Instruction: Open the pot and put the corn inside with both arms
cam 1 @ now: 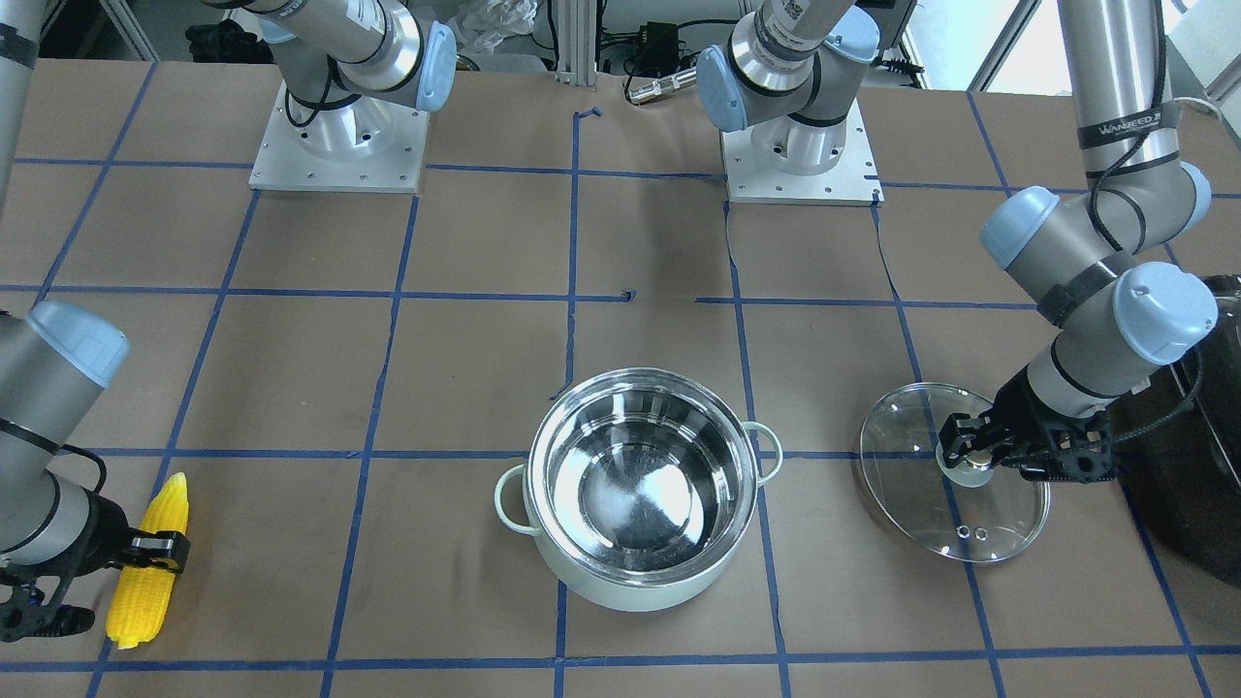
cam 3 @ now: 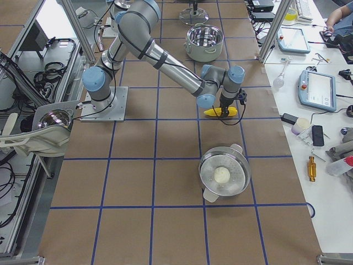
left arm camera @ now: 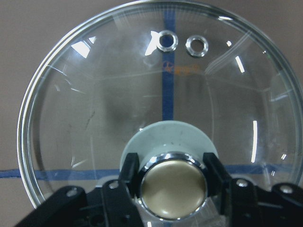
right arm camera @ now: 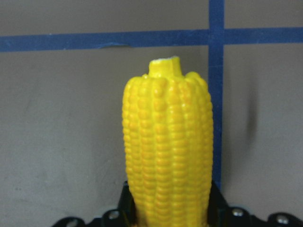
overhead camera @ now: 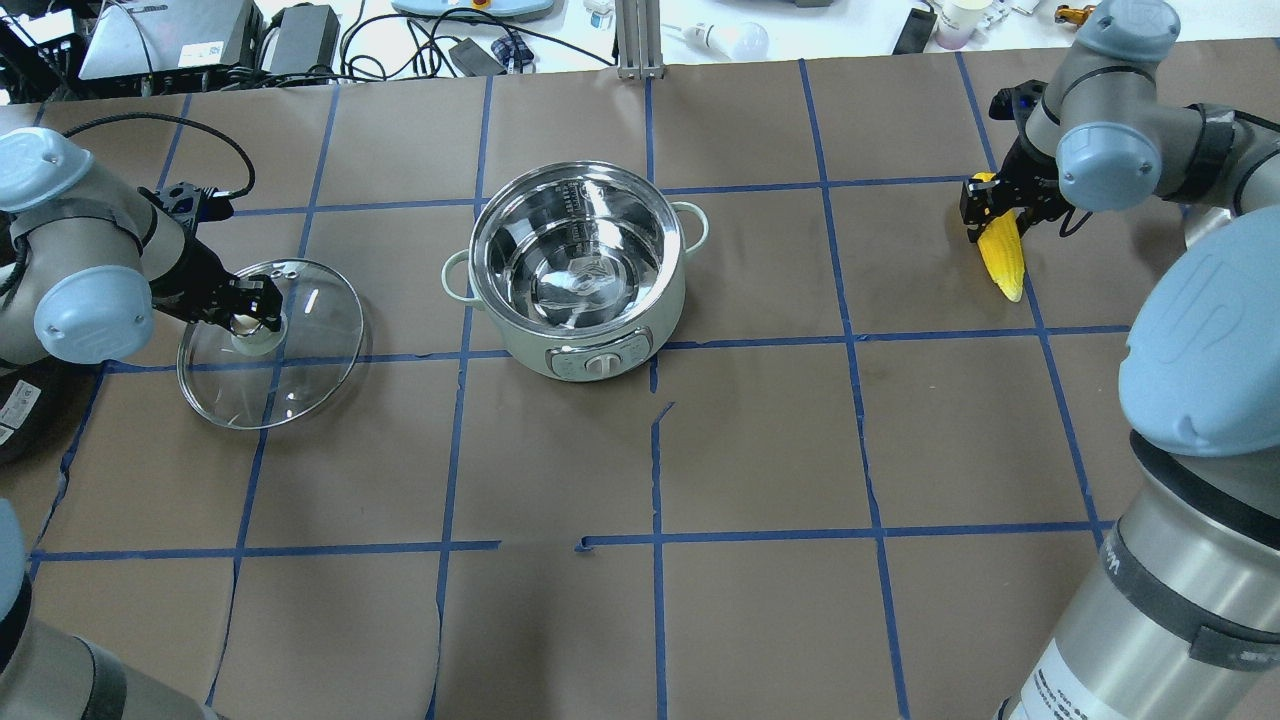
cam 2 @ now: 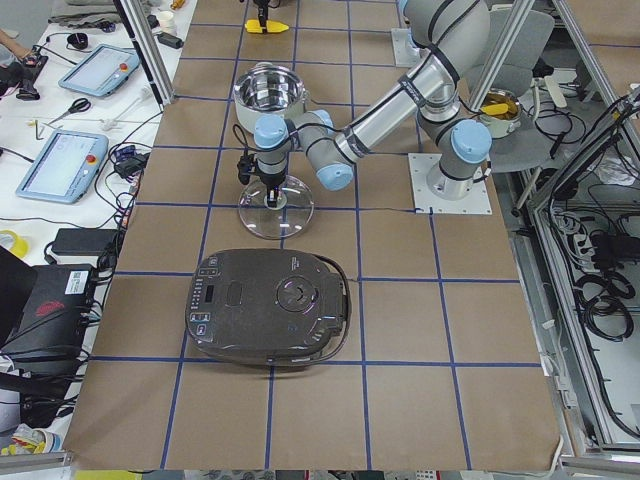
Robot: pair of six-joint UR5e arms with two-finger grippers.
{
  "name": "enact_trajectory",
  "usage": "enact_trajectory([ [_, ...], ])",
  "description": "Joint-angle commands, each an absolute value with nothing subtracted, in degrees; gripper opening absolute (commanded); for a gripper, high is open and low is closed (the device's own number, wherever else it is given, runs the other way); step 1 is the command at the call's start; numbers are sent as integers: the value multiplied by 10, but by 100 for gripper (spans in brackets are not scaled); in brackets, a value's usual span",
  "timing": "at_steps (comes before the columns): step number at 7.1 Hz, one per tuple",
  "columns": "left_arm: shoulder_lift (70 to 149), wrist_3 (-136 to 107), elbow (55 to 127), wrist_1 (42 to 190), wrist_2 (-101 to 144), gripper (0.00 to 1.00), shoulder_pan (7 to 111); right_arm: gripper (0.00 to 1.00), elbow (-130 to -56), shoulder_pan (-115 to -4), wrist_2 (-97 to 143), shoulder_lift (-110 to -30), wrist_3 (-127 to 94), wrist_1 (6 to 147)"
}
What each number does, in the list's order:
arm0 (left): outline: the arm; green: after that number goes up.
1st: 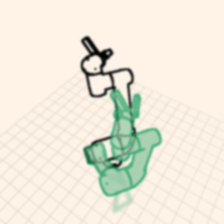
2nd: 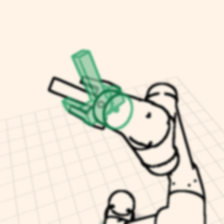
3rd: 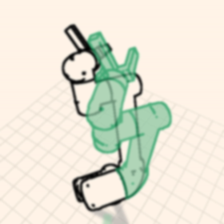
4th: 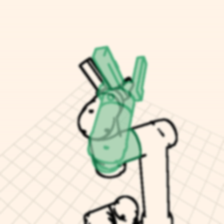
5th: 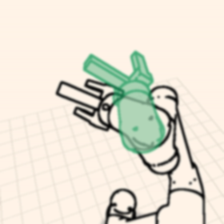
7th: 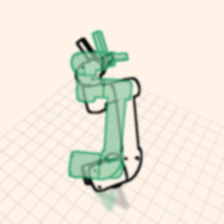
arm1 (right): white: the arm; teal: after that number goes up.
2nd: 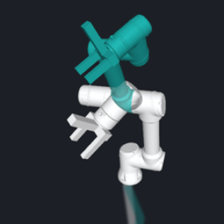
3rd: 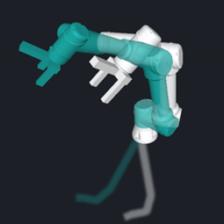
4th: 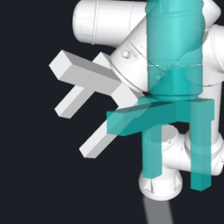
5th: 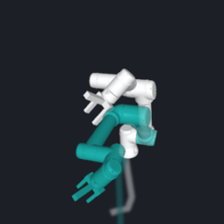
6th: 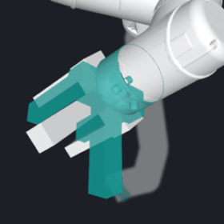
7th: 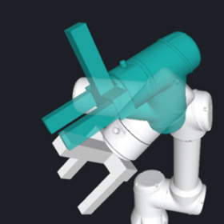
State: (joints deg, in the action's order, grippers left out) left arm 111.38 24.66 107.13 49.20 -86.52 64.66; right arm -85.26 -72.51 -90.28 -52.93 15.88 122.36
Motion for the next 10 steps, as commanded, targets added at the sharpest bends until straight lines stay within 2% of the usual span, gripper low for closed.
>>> enact_trajectory([
  [1, 1117, 248, 1069, 491, -867, 0, 646, 0, -839, -728, -903, -553, 142, 1220],
  [3, 1120, 246, 1070, 491, -869, 0, 645, 0, -825, -790, -916, -617, 104, 1178],
  [5, 1123, 246, 1070, 491, -875, 4, 645, 0, -805, -925, -937, -664, -63, 1107],
  [6, 1128, 246, 1069, 487, -888, 47, 646, 0, -763, -996, -940, -663, -138, 1064],
  [7, 1129, 245, 1068, 487, -888, 69, 646, 0, -731, -1051, -939, -661, -202, 1019],
  [8, 1128, 245, 1068, 487, -888, 83, 646, 0, -721, -1098, -938, -657, -239, 1015],
  [10, 1111, 239, 1066, 495, -889, 92, 652, 0, -707, -1147, -938, -601, -296, 1054],
])
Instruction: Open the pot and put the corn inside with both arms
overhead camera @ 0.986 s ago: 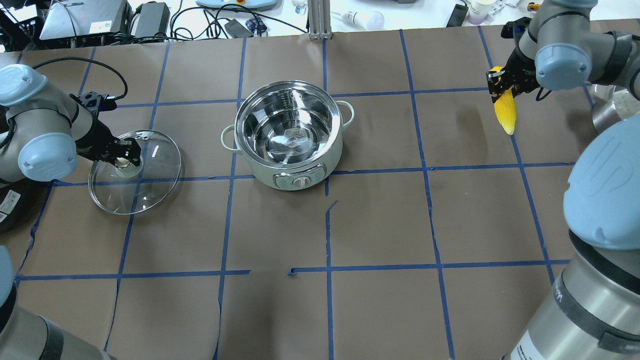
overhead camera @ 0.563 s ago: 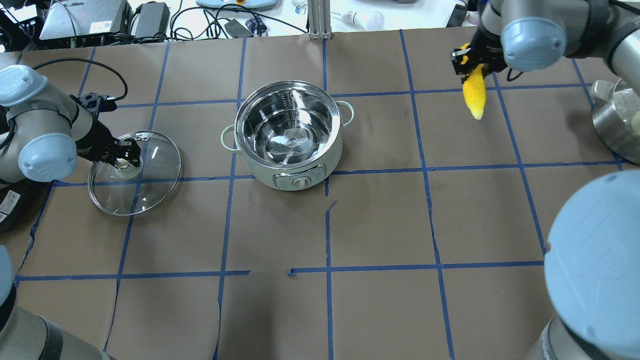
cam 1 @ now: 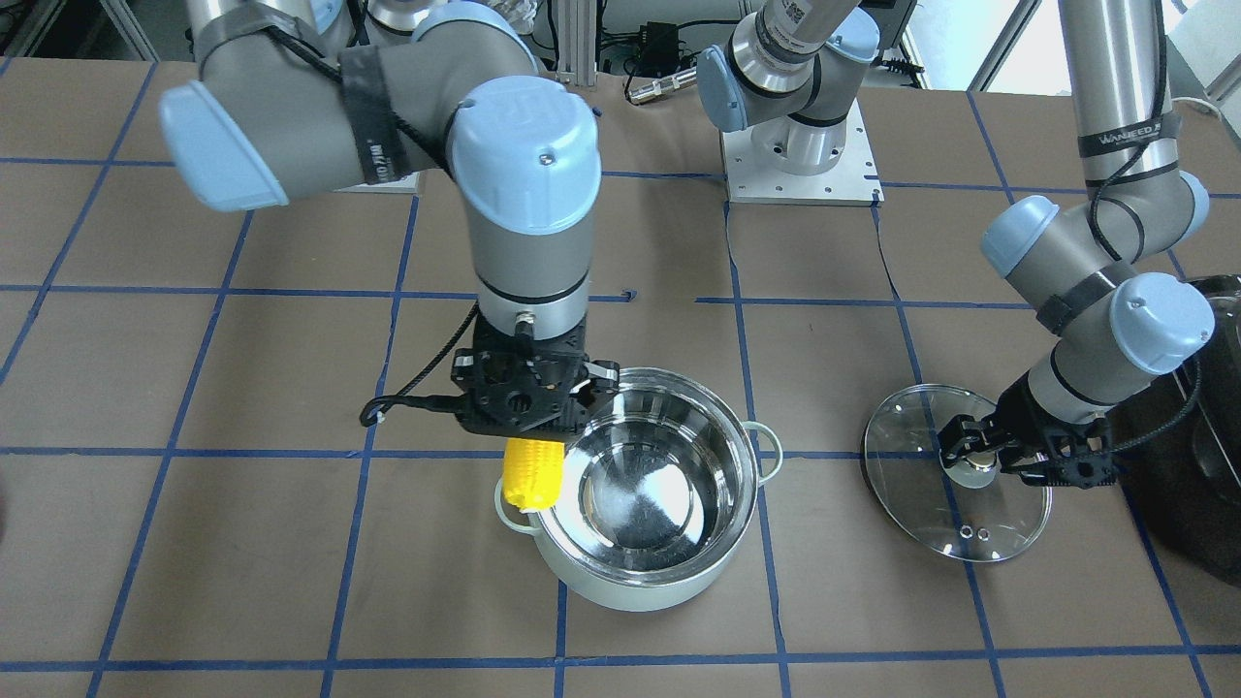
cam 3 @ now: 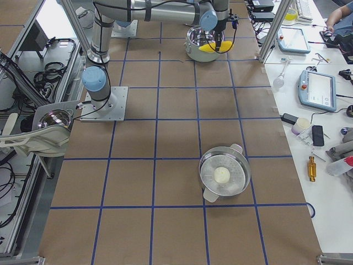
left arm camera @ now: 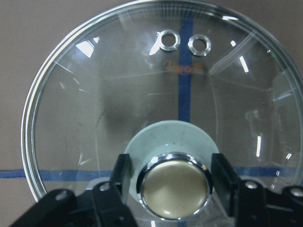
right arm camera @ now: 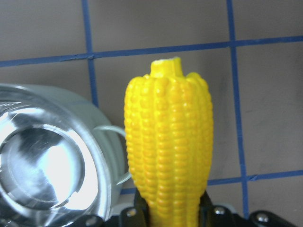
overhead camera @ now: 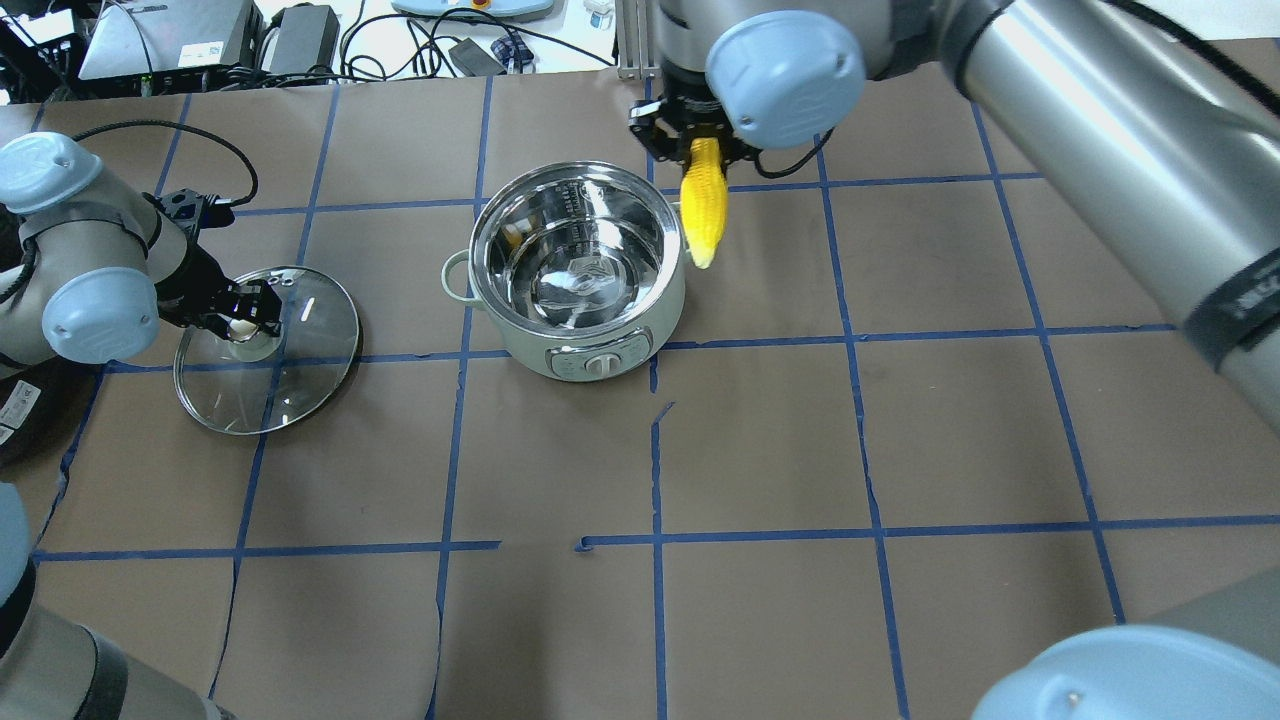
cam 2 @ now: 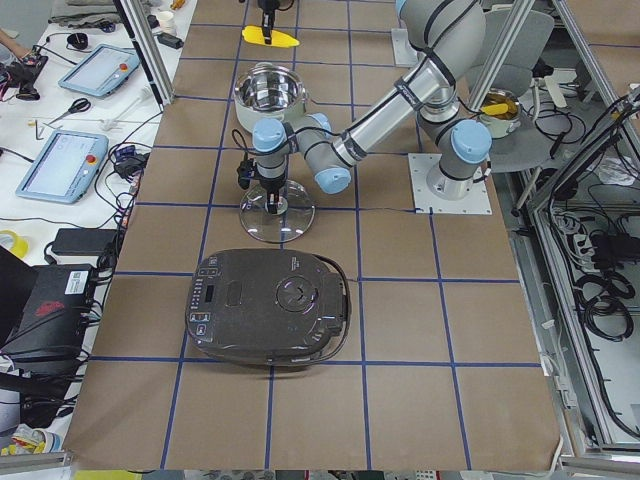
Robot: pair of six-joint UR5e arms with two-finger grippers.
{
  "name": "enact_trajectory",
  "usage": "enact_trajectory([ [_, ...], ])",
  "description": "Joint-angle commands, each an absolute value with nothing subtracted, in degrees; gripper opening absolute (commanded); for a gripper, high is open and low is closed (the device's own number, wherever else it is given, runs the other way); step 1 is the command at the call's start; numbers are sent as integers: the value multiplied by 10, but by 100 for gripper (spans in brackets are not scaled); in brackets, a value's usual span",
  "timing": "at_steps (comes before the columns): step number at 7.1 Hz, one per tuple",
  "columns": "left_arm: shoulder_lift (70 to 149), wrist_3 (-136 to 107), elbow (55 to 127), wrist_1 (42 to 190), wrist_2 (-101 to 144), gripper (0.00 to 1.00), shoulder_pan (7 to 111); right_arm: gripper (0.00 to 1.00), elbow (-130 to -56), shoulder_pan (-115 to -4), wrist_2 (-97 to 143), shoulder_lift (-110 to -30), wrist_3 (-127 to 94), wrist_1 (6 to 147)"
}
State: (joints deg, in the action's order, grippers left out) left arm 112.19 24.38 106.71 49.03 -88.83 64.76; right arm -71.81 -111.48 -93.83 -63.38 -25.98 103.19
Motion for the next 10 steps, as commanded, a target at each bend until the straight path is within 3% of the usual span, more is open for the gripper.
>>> enact_trajectory([
  [1, 1084, 201, 1050, 542, -887, 92, 660, 0, -703, -1164, -934, -579, -318, 1078],
  [3, 1029, 167, 966, 710, -889, 92, 710, 0, -702, -1179, -931, -569, -327, 1095],
  [5, 1005, 62, 913, 775, -889, 92, 778, 6, -705, -1179, -931, -556, -325, 1109],
  [7, 960, 17, 908, 816, -889, 94, 813, 79, -708, -1179, -931, -555, -322, 1110],
  [9, 904, -5, 908, 870, -887, 95, 823, 100, -715, -1179, -931, -555, -322, 1110],
  [10, 882, -8, 907, 892, -889, 95, 832, 100, -714, -1178, -931, -557, -319, 1109],
])
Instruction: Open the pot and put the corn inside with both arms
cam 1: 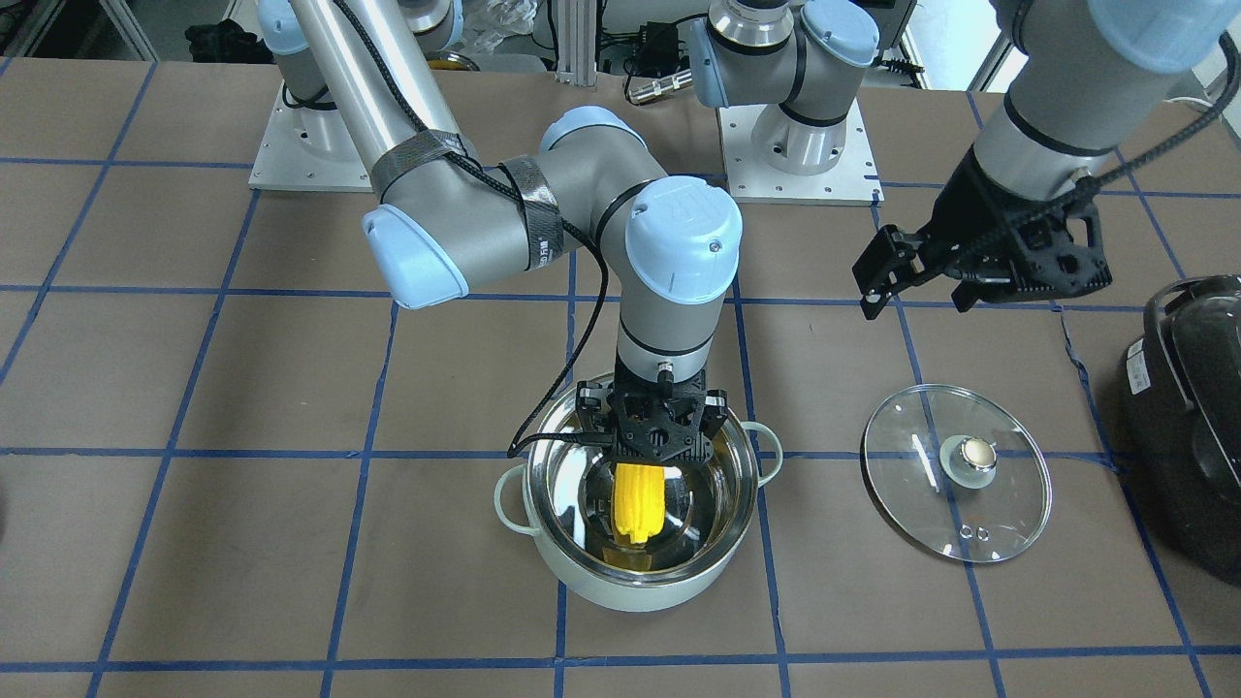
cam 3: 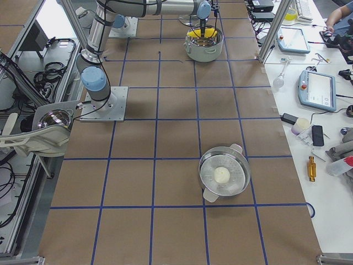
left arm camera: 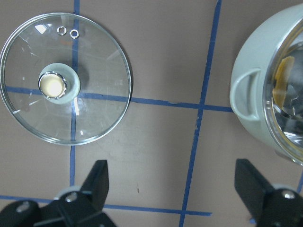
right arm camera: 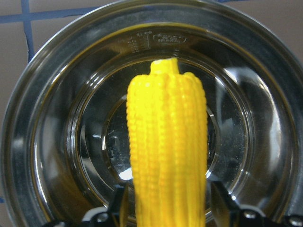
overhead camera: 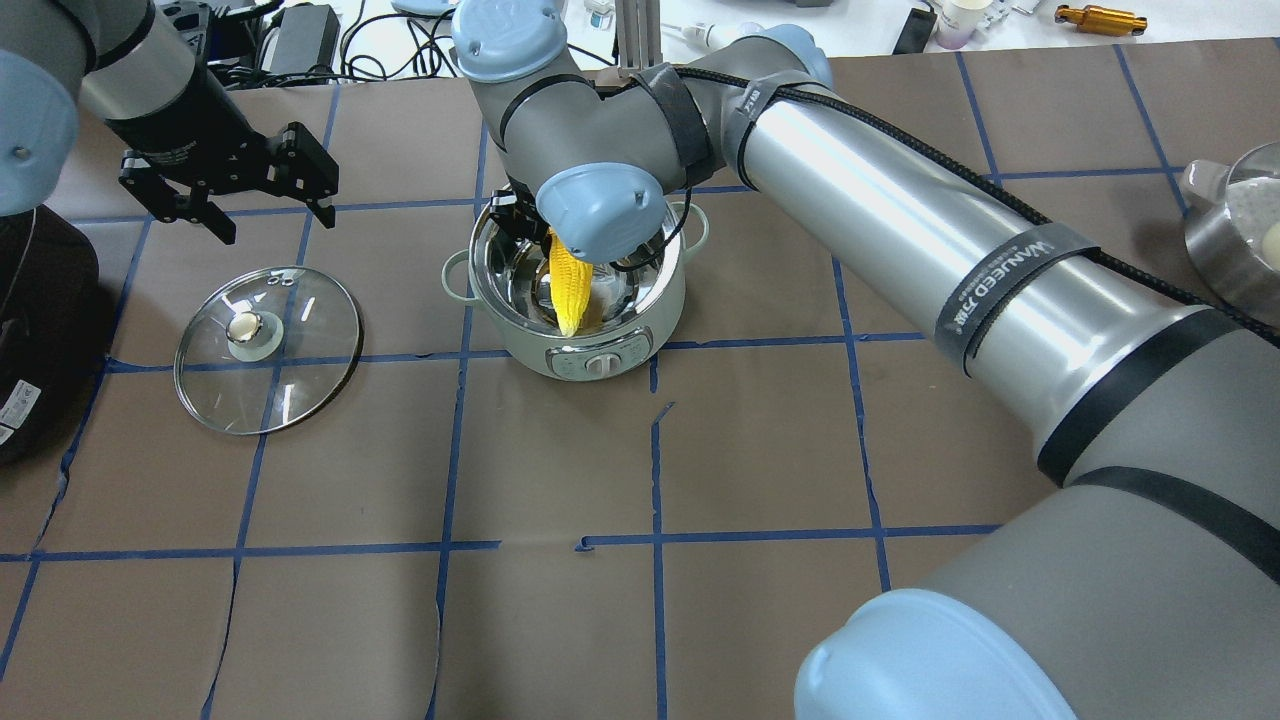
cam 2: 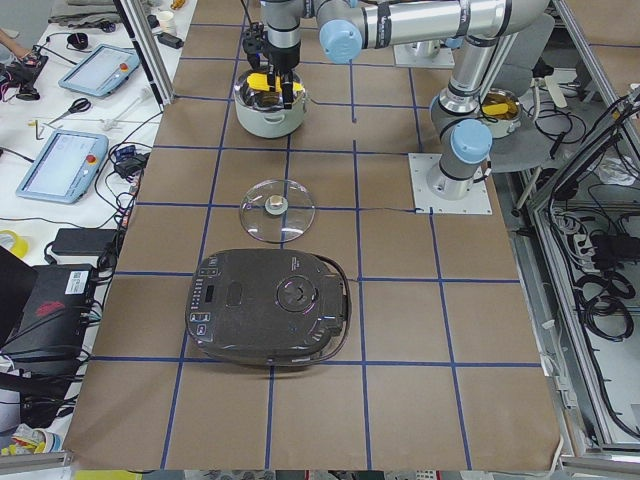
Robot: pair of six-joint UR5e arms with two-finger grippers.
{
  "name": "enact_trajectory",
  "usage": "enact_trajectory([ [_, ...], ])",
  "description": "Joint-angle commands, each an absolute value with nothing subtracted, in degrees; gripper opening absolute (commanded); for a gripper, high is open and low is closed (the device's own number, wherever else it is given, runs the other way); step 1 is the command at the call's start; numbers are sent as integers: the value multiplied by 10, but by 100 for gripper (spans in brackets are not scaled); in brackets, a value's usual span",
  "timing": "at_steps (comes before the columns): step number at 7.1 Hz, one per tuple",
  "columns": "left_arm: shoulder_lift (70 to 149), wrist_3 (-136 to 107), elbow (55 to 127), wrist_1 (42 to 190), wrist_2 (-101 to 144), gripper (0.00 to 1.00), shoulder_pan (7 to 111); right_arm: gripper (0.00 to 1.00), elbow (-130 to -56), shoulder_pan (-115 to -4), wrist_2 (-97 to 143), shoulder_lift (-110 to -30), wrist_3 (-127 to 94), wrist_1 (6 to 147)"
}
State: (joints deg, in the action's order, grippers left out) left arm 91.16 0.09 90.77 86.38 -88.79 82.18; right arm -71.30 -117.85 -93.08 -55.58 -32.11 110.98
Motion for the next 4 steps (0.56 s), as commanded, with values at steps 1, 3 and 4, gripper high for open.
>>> enact_trajectory([
  [1, 862, -8, 908, 904, -889, 95, 836, 100, -712, -1177, -931, -562, -318, 1109],
  [3, 832, -31, 910, 918, -888, 96, 861, 100, -716, -1137, -929, -609, -261, 1101],
  [4, 833, -42, 911, 918, -891, 96, 886, 100, -723, -1100, -909, -641, -248, 1066],
])
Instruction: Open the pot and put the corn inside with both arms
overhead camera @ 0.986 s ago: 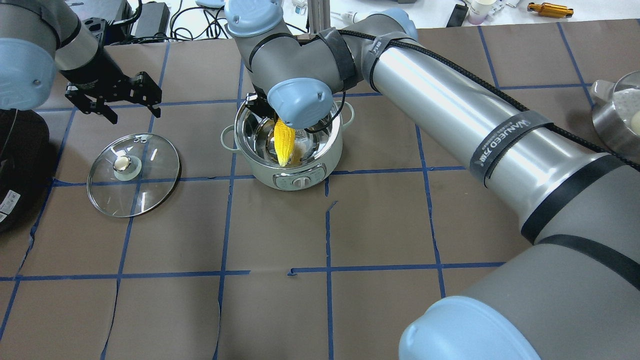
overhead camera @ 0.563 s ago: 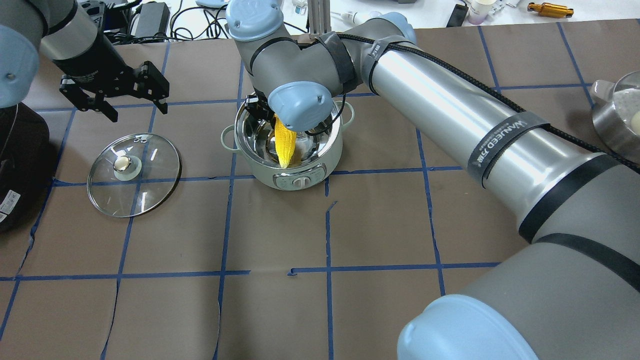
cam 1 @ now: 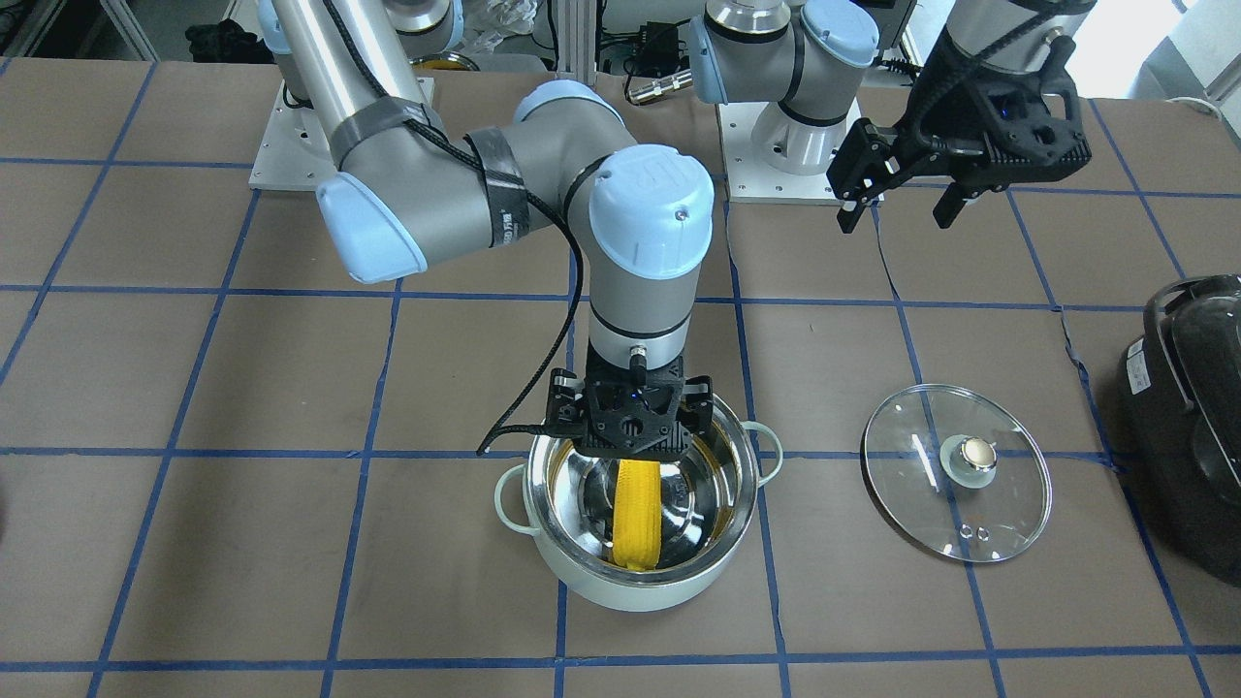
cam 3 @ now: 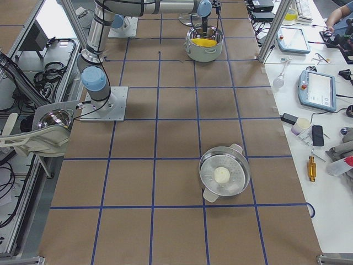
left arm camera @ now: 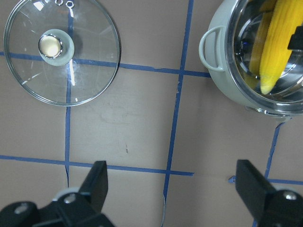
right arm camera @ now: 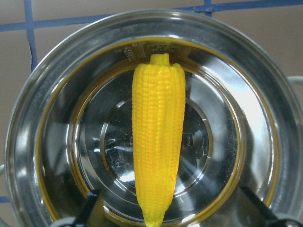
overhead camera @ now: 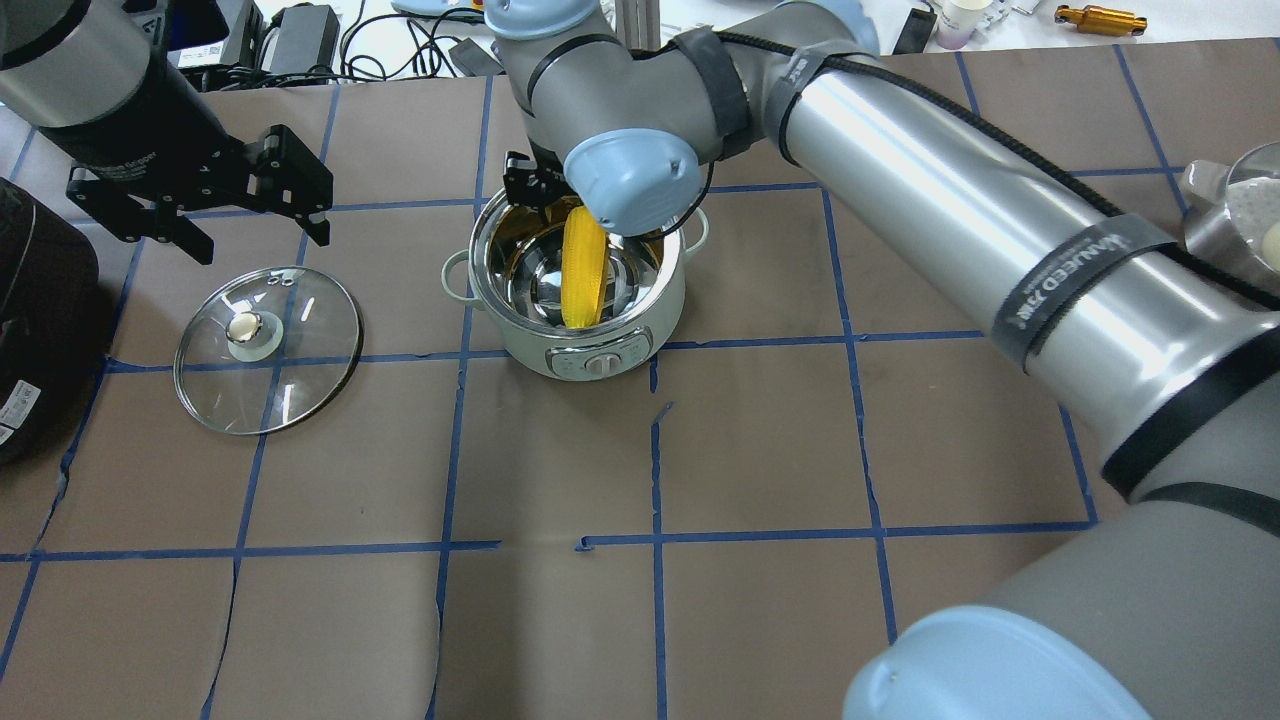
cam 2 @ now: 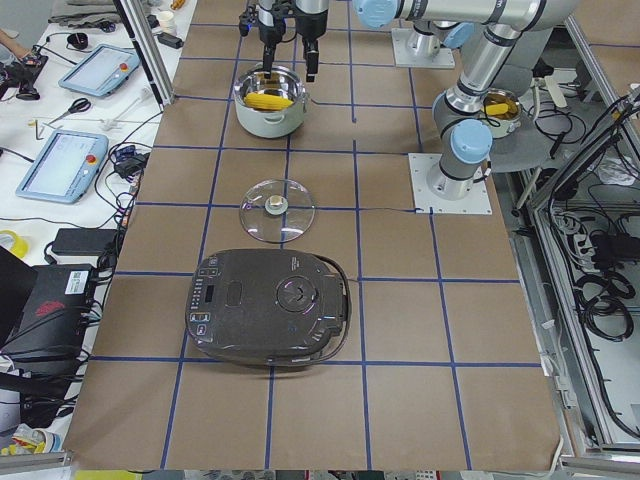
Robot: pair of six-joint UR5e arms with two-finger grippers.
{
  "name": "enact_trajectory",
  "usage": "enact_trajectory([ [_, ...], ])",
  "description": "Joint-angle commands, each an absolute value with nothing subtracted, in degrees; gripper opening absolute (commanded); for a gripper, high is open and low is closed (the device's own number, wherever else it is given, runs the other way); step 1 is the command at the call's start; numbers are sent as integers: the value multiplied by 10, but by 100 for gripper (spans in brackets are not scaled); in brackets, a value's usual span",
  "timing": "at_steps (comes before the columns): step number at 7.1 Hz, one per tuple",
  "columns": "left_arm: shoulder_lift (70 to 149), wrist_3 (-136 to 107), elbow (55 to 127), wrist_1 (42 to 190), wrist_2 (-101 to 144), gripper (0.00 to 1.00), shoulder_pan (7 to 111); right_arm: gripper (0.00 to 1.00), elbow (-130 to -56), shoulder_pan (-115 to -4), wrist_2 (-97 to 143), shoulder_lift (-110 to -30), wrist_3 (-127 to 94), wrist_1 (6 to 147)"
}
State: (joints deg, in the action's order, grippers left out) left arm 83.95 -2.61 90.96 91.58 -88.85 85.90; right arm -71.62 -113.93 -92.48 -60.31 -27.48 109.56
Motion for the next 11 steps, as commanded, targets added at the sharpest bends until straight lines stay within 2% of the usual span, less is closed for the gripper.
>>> enact_trajectory([
  [1, 847, -75, 911, 909, -903, 96, 911, 100, -724, -1061, -904, -662, -221, 1032],
  [5, 849, -89, 895, 916, -893, 96, 938, 100, -763, -884, -909, -771, -45, 894],
  [7, 848, -95, 894, 912, -899, 99, 947, 100, -845, -864, -913, -853, -21, 899],
  [8, 847, -95, 898, 912, -902, 99, 947, 100, -873, -867, -912, -866, -28, 900],
  [11, 849, -94, 894, 910, -903, 99, 947, 100, -869, -873, -914, -878, -45, 891],
])
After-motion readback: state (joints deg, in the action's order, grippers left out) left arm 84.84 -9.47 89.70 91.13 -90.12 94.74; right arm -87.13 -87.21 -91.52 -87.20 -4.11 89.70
